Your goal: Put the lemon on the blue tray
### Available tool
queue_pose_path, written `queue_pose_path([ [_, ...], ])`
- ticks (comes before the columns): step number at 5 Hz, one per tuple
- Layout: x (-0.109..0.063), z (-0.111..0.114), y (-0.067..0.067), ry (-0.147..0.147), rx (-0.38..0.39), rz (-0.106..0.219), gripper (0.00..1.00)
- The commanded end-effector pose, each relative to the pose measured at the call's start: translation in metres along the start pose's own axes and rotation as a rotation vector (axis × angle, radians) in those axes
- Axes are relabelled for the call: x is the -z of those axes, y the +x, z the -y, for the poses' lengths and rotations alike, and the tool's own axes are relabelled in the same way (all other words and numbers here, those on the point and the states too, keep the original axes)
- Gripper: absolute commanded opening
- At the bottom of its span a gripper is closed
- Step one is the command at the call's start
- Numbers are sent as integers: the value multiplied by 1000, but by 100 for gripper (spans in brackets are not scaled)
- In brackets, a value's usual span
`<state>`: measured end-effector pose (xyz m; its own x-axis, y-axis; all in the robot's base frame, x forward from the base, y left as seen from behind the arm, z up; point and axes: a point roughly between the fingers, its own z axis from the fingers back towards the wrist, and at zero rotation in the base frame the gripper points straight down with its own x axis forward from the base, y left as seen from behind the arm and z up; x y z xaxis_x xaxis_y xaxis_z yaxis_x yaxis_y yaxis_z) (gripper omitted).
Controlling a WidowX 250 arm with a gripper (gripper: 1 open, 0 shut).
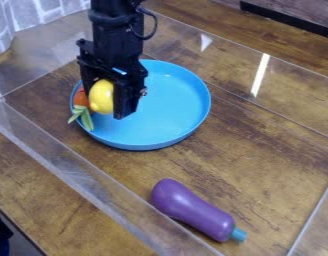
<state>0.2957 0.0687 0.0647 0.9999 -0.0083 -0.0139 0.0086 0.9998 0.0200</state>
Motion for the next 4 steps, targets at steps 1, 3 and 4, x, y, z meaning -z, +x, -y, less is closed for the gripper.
queue_pose_path([
  [1, -17, -11, 16, 15, -45, 53, 0],
  [3, -10, -6, 16, 8, -78, 48, 100],
  [4, -13, -6, 18, 6, -102, 51, 0],
])
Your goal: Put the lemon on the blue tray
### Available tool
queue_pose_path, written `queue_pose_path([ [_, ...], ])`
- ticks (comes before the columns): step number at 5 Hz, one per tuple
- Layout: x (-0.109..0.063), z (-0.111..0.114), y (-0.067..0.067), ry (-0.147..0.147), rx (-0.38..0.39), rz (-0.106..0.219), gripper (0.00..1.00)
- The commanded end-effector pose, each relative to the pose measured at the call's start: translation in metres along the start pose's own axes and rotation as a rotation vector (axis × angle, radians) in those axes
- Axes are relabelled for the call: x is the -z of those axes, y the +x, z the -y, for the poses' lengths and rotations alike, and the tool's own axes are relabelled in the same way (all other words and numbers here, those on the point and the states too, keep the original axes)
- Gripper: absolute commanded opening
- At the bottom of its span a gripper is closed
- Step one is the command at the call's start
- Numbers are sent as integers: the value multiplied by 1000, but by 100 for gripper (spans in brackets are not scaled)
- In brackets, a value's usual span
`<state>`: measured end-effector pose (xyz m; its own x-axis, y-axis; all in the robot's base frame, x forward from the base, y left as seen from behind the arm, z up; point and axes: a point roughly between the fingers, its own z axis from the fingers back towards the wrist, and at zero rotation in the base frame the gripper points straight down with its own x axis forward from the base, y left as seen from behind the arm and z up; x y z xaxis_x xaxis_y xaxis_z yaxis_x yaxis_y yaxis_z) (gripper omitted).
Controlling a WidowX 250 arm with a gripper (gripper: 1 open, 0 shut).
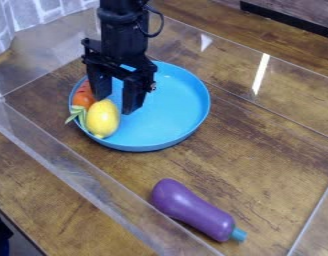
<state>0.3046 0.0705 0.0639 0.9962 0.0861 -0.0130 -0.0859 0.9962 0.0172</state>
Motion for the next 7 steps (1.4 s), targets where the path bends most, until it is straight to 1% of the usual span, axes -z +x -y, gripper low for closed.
queue_pose_path([
  [1, -15, 6, 4, 3, 32, 50, 0],
  [2, -20, 15, -2, -3, 69, 51, 0],
  [3, -29, 23, -2, -5, 97, 80, 0],
  [4, -35, 29, -4, -7, 130, 101, 0],
  [5, -30, 33, -6, -20, 151, 106, 100],
  [7, -38, 25, -1, -39, 219, 102, 100],
])
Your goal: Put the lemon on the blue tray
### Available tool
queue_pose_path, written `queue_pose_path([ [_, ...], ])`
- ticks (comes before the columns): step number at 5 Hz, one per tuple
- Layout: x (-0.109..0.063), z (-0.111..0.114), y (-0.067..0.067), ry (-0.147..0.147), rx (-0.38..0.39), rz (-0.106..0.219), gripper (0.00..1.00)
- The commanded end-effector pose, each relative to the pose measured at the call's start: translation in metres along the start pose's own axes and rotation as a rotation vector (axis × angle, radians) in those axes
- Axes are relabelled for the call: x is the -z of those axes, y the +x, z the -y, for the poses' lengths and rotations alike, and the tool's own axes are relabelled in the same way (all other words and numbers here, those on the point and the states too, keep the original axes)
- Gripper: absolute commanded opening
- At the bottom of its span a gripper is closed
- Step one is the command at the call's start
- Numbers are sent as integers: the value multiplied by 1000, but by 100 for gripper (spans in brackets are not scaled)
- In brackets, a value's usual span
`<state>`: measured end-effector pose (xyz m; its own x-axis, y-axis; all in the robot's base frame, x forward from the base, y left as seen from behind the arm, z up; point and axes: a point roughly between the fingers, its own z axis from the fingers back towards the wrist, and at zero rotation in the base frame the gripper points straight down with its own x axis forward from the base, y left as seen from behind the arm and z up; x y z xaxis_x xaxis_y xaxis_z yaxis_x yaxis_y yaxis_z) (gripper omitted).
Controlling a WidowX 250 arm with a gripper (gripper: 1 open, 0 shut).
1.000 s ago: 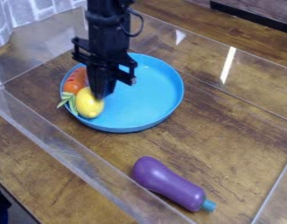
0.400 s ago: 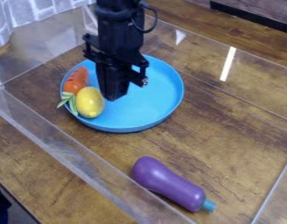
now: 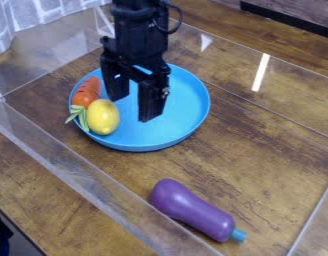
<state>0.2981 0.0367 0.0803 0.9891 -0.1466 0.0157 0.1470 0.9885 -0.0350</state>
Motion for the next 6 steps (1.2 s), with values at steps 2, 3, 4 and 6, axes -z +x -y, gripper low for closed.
queue_pose_path([
  [2, -16, -3, 4, 24, 55, 67, 100],
  [3, -10, -10, 0, 22, 91, 63, 100],
  [4, -4, -17, -4, 22, 122, 62, 100],
  [6, 6, -28, -10, 12, 165, 64, 100],
])
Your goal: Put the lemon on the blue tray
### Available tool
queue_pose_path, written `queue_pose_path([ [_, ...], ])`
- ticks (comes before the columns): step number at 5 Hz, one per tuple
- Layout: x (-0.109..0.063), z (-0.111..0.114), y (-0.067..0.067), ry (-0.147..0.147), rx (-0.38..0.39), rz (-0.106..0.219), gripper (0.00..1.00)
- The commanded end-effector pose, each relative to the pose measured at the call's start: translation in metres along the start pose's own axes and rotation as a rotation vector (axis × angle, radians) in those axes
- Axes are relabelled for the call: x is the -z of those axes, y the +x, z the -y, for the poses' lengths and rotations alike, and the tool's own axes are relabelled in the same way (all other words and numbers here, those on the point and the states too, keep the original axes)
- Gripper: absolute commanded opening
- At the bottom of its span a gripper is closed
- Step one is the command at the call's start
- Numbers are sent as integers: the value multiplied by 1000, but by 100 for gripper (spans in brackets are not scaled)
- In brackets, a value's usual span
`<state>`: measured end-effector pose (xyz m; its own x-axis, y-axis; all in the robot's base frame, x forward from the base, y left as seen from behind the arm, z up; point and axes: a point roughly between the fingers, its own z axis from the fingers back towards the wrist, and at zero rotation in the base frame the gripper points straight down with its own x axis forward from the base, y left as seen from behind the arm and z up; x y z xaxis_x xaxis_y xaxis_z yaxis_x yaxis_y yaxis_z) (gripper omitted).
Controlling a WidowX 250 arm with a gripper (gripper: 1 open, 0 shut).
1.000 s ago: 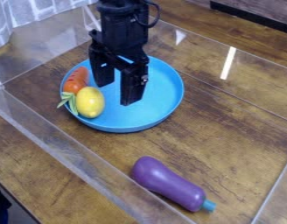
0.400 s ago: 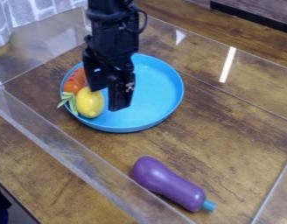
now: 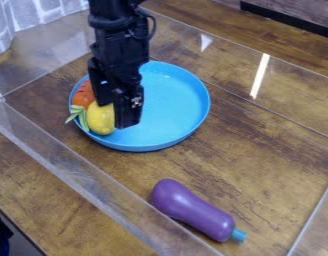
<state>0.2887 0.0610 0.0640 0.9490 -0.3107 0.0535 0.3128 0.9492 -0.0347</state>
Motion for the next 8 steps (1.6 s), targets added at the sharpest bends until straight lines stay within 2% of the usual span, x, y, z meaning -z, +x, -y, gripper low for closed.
queue_pose_path([
  [1, 1, -13, -1, 18, 5, 29, 100],
  [2, 4, -6, -2, 17, -12, 31, 0],
  [3, 3, 0, -2, 14, -33, 38, 0],
  [4, 0, 7, -2, 7, -56, 46, 100],
  [5, 2, 12, -4, -2, -24, 54, 100],
  [7, -33, 0, 7, 16, -15, 125, 100],
  [8, -50, -2, 25, 46, -91, 166, 100],
])
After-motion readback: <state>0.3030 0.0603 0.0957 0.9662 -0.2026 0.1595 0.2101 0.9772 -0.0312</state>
